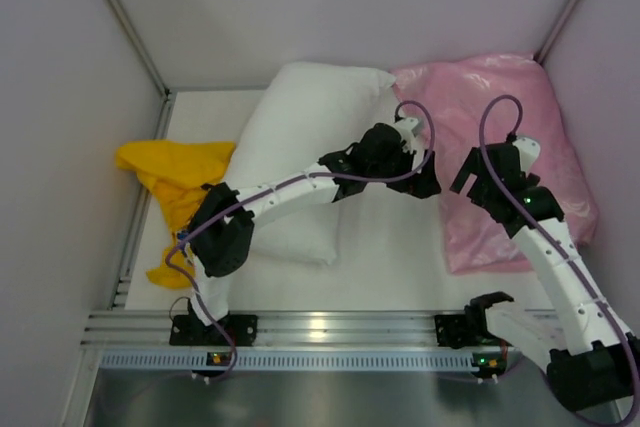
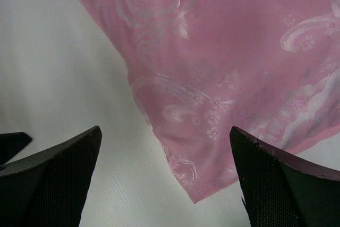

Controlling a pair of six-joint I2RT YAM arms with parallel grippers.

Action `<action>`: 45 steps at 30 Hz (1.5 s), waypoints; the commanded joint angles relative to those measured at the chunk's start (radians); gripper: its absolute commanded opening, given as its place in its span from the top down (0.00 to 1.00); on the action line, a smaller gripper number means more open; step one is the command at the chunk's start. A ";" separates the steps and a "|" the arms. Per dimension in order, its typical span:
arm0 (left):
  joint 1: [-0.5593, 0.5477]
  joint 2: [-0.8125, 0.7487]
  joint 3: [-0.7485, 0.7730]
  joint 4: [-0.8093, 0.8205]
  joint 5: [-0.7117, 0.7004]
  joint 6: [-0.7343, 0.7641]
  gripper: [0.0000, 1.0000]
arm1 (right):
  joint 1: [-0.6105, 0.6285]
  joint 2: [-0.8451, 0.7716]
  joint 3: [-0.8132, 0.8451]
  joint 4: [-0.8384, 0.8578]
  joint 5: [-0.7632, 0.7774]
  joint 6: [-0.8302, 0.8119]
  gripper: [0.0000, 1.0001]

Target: Remove the pillowcase from the pillow

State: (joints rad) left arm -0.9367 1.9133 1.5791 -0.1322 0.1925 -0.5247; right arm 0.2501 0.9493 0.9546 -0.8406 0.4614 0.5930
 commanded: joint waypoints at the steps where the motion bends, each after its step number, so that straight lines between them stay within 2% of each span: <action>1: 0.001 0.104 0.077 0.091 0.138 -0.037 0.01 | -0.064 -0.026 0.113 0.064 -0.076 -0.070 0.01; 5: 0.004 0.245 0.096 0.258 0.302 -0.215 0.01 | -0.167 -0.070 0.192 0.028 -0.060 -0.091 0.01; 7: -0.001 0.306 0.064 0.411 0.361 -0.283 0.01 | -0.182 -0.084 0.222 0.008 -0.063 -0.090 0.00; 8: -0.002 0.322 0.043 0.495 0.413 -0.372 0.01 | -0.192 -0.099 0.245 0.005 -0.069 -0.091 0.01; 9: -0.002 0.346 -0.008 0.655 0.424 -0.418 0.01 | -0.193 -0.106 0.256 0.000 -0.076 -0.093 0.00; 10: -0.002 0.357 -0.028 0.725 0.426 -0.492 0.01 | -0.195 -0.110 0.266 -0.009 -0.082 -0.096 0.01; 12: -0.004 0.386 -0.051 0.830 0.415 -0.520 0.01 | -0.199 -0.125 0.295 -0.017 -0.095 -0.104 0.01; 15: -0.016 0.427 -0.027 0.864 0.391 -0.495 0.01 | -0.201 -0.153 0.314 -0.020 -0.121 -0.116 0.01; 20: -0.054 0.529 0.139 0.735 0.343 -0.440 0.01 | -0.203 -0.168 0.335 -0.028 -0.138 -0.124 0.00; 22: -0.069 0.567 0.195 0.697 0.280 -0.410 0.01 | -0.201 -0.179 0.335 -0.028 -0.147 -0.124 0.01; 28: -0.070 0.633 0.294 0.623 0.248 -0.374 0.02 | -0.203 -0.193 0.334 -0.028 -0.162 -0.128 0.00; 30: -0.068 0.636 0.306 0.620 0.257 -0.362 0.14 | -0.202 -0.196 0.332 -0.028 -0.165 -0.128 0.00; 31: -0.070 0.630 0.302 0.615 0.260 -0.345 0.39 | -0.201 -0.198 0.331 -0.028 -0.165 -0.128 0.01; 33: -0.065 0.575 0.231 0.638 0.254 -0.319 0.73 | -0.201 -0.199 0.325 -0.028 -0.167 -0.130 0.01; 34: -0.062 0.543 0.187 0.655 0.245 -0.305 0.97 | -0.201 -0.199 0.322 -0.028 -0.164 -0.133 0.01; 35: -0.056 0.471 0.091 0.667 0.214 -0.290 1.00 | -0.201 -0.199 0.319 -0.028 -0.164 -0.133 0.01; 38: -0.005 0.344 -0.083 0.666 0.150 -0.251 1.00 | -0.201 -0.199 0.302 -0.028 -0.182 -0.131 0.00; 41: 0.135 0.287 -0.183 0.657 0.200 -0.264 1.00 | -0.202 -0.199 0.286 -0.025 -0.210 -0.125 0.01; 45: 0.270 0.231 -0.266 0.579 0.257 -0.236 1.00 | -0.201 -0.178 0.247 -0.002 -0.253 -0.130 0.01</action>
State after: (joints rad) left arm -0.8112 2.2303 1.3685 0.4686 0.4553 -0.8070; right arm 0.0624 0.7559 1.2297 -0.8562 0.2573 0.4774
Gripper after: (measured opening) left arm 0.091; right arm 0.993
